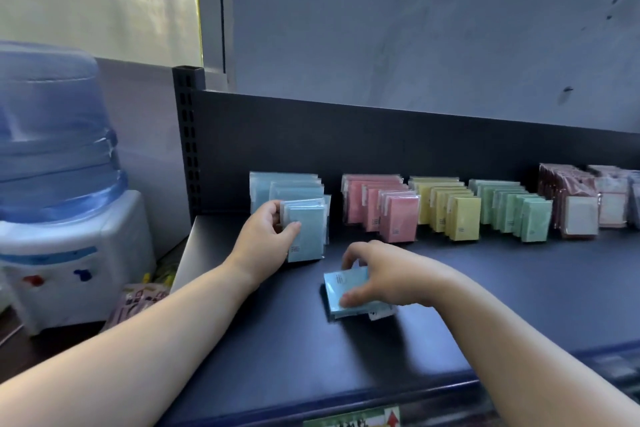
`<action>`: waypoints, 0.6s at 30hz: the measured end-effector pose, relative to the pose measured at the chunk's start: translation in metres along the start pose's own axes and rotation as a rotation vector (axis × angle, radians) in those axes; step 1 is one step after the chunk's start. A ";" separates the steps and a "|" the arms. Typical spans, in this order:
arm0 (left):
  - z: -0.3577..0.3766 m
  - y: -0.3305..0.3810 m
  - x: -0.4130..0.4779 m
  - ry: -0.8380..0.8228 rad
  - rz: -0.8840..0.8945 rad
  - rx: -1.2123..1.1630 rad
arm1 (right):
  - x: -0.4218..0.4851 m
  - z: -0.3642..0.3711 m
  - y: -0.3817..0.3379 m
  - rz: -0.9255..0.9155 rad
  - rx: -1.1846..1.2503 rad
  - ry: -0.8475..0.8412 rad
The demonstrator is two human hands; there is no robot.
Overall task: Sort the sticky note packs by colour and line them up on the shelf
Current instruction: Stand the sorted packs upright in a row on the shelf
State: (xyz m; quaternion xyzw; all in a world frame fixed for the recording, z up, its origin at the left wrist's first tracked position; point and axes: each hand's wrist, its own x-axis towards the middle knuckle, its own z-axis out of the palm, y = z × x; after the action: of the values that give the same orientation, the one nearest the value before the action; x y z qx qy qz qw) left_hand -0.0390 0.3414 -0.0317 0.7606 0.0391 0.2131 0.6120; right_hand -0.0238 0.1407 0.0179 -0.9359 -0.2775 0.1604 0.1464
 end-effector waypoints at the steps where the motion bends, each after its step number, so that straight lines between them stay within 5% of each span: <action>1: 0.000 -0.001 0.001 -0.009 0.004 0.008 | 0.000 -0.001 -0.002 -0.035 0.030 0.021; 4: -0.001 -0.003 0.003 -0.037 -0.007 0.021 | 0.004 -0.005 -0.012 -0.170 0.004 0.136; 10: -0.003 -0.002 0.003 -0.156 -0.038 -0.028 | 0.026 0.002 -0.035 -0.481 -0.470 0.341; 14: -0.005 -0.001 0.003 -0.178 -0.062 -0.042 | 0.038 0.002 -0.033 -0.577 -0.461 0.412; 18: -0.005 0.000 0.002 -0.196 -0.058 -0.035 | 0.052 0.005 -0.016 -0.356 -0.311 0.535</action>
State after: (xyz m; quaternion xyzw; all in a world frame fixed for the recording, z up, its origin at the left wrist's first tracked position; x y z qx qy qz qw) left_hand -0.0389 0.3467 -0.0305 0.7656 -0.0027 0.1208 0.6319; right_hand 0.0077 0.1840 0.0075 -0.8927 -0.4094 -0.1625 0.0952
